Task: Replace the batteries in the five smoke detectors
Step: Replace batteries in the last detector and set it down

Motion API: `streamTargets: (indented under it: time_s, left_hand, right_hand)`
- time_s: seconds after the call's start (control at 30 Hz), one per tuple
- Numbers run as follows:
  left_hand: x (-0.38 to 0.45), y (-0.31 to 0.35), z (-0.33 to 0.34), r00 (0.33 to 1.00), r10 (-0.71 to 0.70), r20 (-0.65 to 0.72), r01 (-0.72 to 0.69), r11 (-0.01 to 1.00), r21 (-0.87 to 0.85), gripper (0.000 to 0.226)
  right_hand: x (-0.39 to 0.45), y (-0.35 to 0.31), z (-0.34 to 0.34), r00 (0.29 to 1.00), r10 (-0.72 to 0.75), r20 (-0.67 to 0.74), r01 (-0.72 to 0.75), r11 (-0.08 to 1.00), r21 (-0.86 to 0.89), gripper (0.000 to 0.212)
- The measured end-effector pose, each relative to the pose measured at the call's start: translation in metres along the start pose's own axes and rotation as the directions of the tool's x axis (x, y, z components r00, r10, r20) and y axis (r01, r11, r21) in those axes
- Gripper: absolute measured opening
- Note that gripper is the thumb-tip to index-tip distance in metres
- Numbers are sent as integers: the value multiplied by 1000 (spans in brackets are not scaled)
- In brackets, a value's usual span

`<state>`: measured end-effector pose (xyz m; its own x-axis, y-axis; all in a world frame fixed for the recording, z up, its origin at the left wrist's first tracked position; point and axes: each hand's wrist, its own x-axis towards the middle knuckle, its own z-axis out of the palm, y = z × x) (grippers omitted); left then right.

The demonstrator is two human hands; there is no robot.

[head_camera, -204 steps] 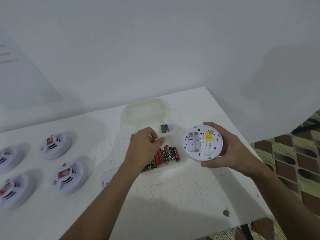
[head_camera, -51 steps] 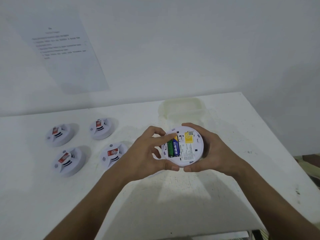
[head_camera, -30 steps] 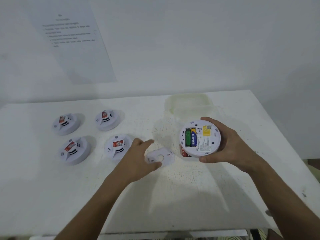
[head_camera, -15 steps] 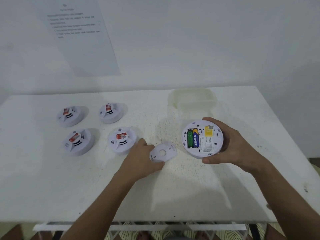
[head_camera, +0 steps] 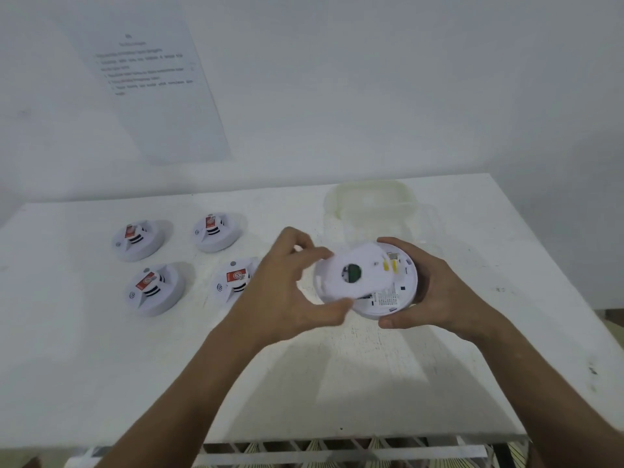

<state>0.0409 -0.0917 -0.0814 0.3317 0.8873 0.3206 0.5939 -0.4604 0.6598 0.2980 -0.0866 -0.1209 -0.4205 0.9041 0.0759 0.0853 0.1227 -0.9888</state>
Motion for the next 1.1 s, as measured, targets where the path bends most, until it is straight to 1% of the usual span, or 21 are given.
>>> streamTargets:
  time_s: [0.1, 0.17, 0.33, 0.57, 0.63, 0.77, 0.93, 1.1]
  left_hand:
    - [6, 8, 9, 996, 20, 83, -22, 1000, 17, 55]
    - [9, 8, 12, 994, 0, 107, -2, 1000, 13, 56]
    - [12, 6, 11, 987, -18, 162, 21, 1000, -17, 67]
    - [13, 11, 11, 981, -52, 188, 60, 998, -36, 64]
    - [13, 12, 12, 977, -88, 194, 98, 994, -41, 65]
    - [17, 12, 11, 959, -152, 239, 182, 978, -107, 68]
    - [20, 14, 8, 955, -128, 269, 158, 983, -94, 61]
    - [23, 15, 9, 946, -180, 271, 223, 965, -135, 58]
  right_hand:
    - [3, -5, 7, 1000, -19, 7, 20, 999, -46, 96]
    - [3, -7, 9, 1000, -20, 11, 20, 999, -46, 96]
    - [0, -10, 8, 1000, -6, -2, 6, 999, -39, 97]
    - [0, -12, 10, 1000, 3, -18, -4, 999, -42, 97]
    - [0, -12, 10, 1000, 0, -27, -1, 999, -53, 97]
    - [0, -13, 10, 999, -11, -36, 10, 999, -47, 94]
    - [2, -15, 8, 1000, -5, -25, 3, 998, -65, 94]
    - [2, -16, 8, 1000, -9, -18, 7, 997, -76, 94]
